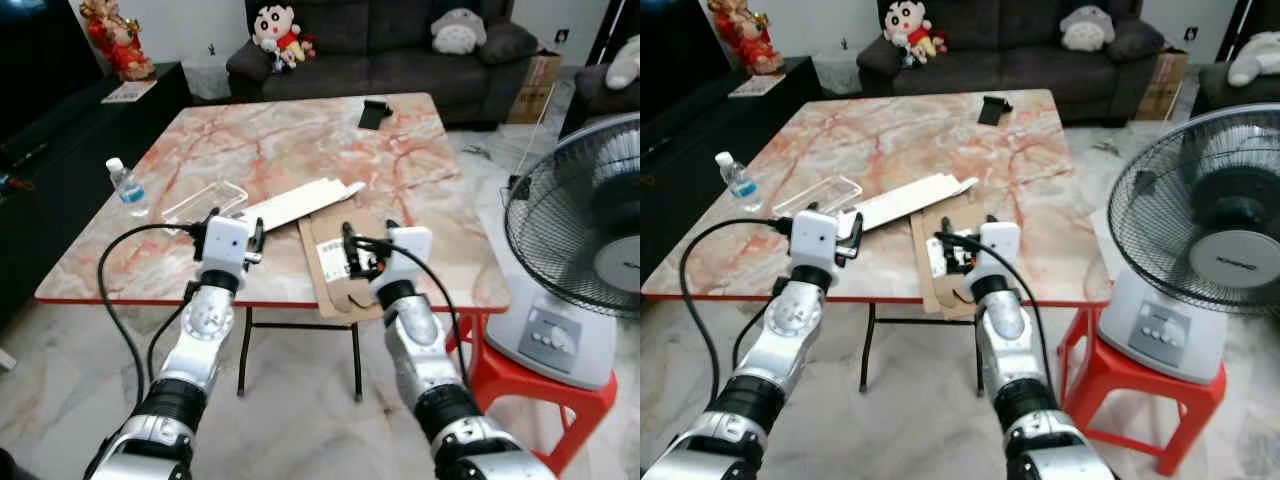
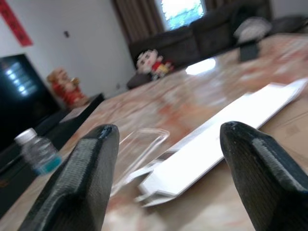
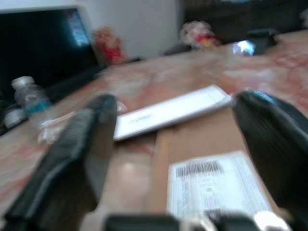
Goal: Picking trash to rubbish bin
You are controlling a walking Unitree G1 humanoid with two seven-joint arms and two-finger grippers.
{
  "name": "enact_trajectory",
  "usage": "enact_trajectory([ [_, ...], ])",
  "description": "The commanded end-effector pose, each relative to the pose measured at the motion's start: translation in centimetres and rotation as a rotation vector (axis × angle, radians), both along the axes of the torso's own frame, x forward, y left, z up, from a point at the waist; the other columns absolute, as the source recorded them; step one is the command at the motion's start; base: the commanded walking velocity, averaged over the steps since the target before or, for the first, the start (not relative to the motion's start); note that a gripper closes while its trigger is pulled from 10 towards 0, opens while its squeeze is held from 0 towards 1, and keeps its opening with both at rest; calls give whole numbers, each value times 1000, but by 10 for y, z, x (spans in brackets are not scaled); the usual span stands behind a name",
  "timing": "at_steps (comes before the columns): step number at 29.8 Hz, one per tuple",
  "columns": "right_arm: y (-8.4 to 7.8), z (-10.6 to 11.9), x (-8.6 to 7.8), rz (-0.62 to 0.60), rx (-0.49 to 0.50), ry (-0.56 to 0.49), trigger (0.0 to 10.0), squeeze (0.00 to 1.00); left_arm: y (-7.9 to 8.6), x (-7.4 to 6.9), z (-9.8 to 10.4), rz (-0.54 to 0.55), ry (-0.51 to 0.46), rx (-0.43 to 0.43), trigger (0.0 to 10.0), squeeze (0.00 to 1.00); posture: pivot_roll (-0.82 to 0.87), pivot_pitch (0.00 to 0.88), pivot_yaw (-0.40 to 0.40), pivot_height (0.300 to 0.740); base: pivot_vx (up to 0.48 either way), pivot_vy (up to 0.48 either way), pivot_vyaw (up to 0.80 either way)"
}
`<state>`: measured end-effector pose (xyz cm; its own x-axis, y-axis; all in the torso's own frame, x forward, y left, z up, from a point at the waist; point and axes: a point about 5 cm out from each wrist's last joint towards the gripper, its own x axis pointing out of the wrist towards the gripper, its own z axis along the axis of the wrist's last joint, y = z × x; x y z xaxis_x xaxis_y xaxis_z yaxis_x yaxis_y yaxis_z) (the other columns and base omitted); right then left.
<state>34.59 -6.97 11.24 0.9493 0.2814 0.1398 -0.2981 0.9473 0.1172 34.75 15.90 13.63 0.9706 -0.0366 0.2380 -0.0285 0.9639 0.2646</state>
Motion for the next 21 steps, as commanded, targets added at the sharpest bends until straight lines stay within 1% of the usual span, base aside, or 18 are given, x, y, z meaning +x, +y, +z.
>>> enact_trajectory([
  [1, 0, 6, 3, -5, -9, -25, 10000, 0, -4, 0, 1, -15, 6, -5, 10000, 0, 9, 0, 110, 740, 330, 0, 800],
  [3, 0, 7, 4, -6, -7, -27, 10000, 0, -4, -1, 0, -16, 9, -5, 10000, 0, 9, 0, 110, 740, 330, 0, 800],
  [7, -1, 9, 7, -12, 22, -16, 10000, 0, -2, -2, -2, -15, 15, -5, 10000, 0, 24, 0, 99, 740, 331, 0, 0],
  [10, 3, 8, 5, 7, 19, -15, 10000, 0, -1, -2, -2, -13, 16, -4, 10000, 0, 25, 0, 98, 740, 330, 0, 0],
  [14, 4, 8, 5, 10, 17, -14, 10000, 0, -1, -1, 0, -13, 16, -2, 10000, 0, 18, 0, 100, 740, 328, 0, 0],
  [21, 3, 10, 7, 10, 1, -21, 10000, 0, -4, 3, 3, -20, 13, -16, 10000, 0, 8, 0, 99, 740, 331, 0, 0],
])
